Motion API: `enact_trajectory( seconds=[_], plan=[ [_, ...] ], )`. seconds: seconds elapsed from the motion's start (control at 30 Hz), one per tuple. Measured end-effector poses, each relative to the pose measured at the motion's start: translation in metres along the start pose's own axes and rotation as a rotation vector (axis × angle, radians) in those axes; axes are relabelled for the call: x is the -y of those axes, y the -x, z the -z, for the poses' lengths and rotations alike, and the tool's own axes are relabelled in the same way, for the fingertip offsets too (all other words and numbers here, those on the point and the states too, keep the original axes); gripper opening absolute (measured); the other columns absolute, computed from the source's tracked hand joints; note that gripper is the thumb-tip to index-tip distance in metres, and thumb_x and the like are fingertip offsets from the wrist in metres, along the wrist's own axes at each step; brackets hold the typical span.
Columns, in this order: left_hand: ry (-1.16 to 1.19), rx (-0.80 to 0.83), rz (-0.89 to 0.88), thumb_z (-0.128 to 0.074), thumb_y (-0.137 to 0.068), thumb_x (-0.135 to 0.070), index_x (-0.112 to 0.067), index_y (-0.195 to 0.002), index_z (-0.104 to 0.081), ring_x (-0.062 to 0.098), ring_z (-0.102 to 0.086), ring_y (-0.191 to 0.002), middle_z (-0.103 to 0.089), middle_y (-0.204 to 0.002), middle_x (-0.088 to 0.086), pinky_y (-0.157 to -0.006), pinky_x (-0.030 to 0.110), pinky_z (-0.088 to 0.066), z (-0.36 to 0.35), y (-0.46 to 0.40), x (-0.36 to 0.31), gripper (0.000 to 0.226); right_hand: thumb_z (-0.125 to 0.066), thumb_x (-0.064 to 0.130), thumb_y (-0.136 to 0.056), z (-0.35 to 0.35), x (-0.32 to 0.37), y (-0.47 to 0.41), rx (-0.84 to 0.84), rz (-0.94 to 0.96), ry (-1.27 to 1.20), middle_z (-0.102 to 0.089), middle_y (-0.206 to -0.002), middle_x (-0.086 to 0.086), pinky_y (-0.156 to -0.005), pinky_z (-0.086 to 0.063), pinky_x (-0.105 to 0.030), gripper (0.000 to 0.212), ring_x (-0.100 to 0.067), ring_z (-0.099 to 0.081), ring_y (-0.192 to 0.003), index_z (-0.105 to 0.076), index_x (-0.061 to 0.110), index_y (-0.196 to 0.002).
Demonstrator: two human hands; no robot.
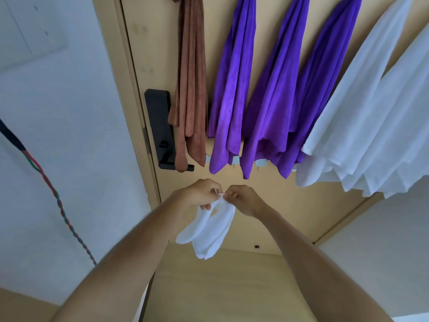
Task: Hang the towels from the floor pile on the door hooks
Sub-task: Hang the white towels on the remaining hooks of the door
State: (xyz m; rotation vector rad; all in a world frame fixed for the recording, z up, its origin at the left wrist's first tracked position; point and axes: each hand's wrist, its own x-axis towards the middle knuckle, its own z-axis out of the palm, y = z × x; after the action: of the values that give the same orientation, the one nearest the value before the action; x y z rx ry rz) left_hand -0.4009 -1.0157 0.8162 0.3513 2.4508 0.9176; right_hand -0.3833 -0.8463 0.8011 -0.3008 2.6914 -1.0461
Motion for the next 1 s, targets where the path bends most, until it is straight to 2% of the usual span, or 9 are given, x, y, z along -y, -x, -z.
enact_trajectory(
  seconds=[0.13, 0.33, 0.5, 0.6, 0.67, 0.73, 0.83, 0.9, 1.0],
  plan=[
    [-0.016, -0.025, 0.048, -0.041, -0.093, -0.011, -0.021, -0.078, -0.055, 0.023, -0.070, -0.078, -0.071, -0.082, 0.013, -0.073, 0.025, -0.053, 0.019, -0.003, 0.001, 0.023, -0.053, 0.025, -0.094, 0.007, 0.017, -0.016, 0.021, -0.022, 0.029, -0.053, -0.066, 0.003, -0.050, -0.041, -0.019, 0.020, -0.011, -0.058, -0.053, -0.055, 0.014, -0.077],
    [-0.135, -0.081, 0.035, -0.042, -0.094, -0.013, -0.019, -0.077, -0.055, 0.017, -0.059, -0.066, -0.058, -0.071, 0.002, -0.065, 0.024, -0.046, 0.027, -0.012, 0.006, 0.022, -0.054, 0.027, -0.094, 0.012, 0.020, -0.027, 0.052, -0.006, 0.041, -0.058, -0.085, -0.002, -0.061, -0.039, -0.020, 0.020, -0.016, -0.054, -0.081, -0.055, 0.014, -0.078],
    [-0.157, -0.076, 0.017, -0.049, -0.095, -0.025, -0.015, -0.077, -0.054, 0.019, -0.054, -0.077, -0.058, -0.084, 0.002, -0.070, 0.028, -0.043, 0.024, -0.021, 0.023, 0.021, -0.052, 0.022, -0.094, 0.006, 0.009, -0.034, 0.035, -0.046, -0.002, -0.055, -0.077, 0.003, -0.063, -0.038, -0.021, 0.020, -0.017, -0.052, -0.081, -0.051, 0.019, -0.075],
    [-0.088, -0.051, 0.053, -0.044, -0.098, -0.025, -0.014, -0.083, -0.052, 0.016, -0.057, -0.061, -0.056, -0.075, 0.004, -0.061, 0.026, -0.046, 0.020, -0.022, 0.037, 0.020, -0.049, 0.020, -0.095, -0.006, 0.002, -0.036, 0.026, -0.065, -0.006, -0.055, -0.082, -0.001, -0.060, -0.037, -0.020, 0.012, -0.018, -0.051, -0.080, -0.053, 0.014, -0.086],
    [-0.027, -0.053, 0.067, -0.040, -0.100, -0.022, -0.015, -0.085, -0.049, 0.013, -0.061, -0.060, -0.054, -0.076, 0.003, -0.059, 0.026, -0.050, 0.015, -0.023, 0.044, 0.019, -0.047, 0.016, -0.096, -0.017, -0.002, -0.036, 0.016, -0.058, -0.006, -0.055, -0.084, -0.002, -0.057, -0.035, -0.013, 0.009, -0.018, -0.049, -0.080, -0.053, 0.013, -0.092],
    [0.003, -0.080, 0.066, -0.039, -0.100, -0.020, -0.014, -0.087, -0.049, 0.014, -0.063, -0.062, -0.054, -0.080, 0.004, -0.056, 0.024, -0.050, 0.009, -0.026, 0.052, 0.017, -0.045, 0.012, -0.096, -0.026, -0.006, -0.038, -0.010, -0.047, 0.022, -0.055, -0.086, -0.002, -0.054, -0.032, -0.011, 0.012, -0.018, -0.048, -0.080, -0.055, 0.006, -0.099],
    [0.000, -0.158, 0.044, -0.039, -0.099, -0.015, -0.012, -0.089, -0.051, 0.019, -0.061, -0.070, -0.055, -0.088, 0.004, -0.058, 0.026, -0.047, -0.001, -0.035, 0.061, 0.016, -0.045, 0.008, -0.094, -0.038, -0.016, -0.045, -0.082, -0.056, 0.038, -0.060, -0.090, -0.008, -0.059, -0.031, -0.019, 0.016, -0.017, -0.049, -0.080, -0.056, 0.000, -0.102],
    [-0.023, -0.212, 0.024, -0.040, -0.098, -0.011, -0.012, -0.086, -0.052, 0.021, -0.058, -0.078, -0.055, -0.088, 0.001, -0.066, 0.027, -0.044, -0.005, -0.044, 0.065, 0.017, -0.044, 0.006, -0.094, -0.043, -0.022, -0.051, -0.129, -0.058, 0.024, -0.059, -0.089, -0.006, -0.061, -0.032, -0.023, 0.013, -0.019, -0.049, -0.079, -0.053, 0.002, -0.102],
    [-0.058, -0.300, 0.002, -0.040, -0.095, -0.008, -0.011, -0.084, -0.052, 0.020, -0.051, -0.083, -0.055, -0.088, 0.002, -0.069, 0.027, -0.040, -0.011, -0.064, 0.074, 0.016, -0.043, 0.005, -0.092, -0.050, -0.029, -0.064, -0.177, -0.038, -0.024, -0.051, -0.080, -0.003, -0.051, -0.034, -0.025, 0.007, -0.020, -0.046, -0.066, -0.042, 0.011, -0.096]
  ],
)
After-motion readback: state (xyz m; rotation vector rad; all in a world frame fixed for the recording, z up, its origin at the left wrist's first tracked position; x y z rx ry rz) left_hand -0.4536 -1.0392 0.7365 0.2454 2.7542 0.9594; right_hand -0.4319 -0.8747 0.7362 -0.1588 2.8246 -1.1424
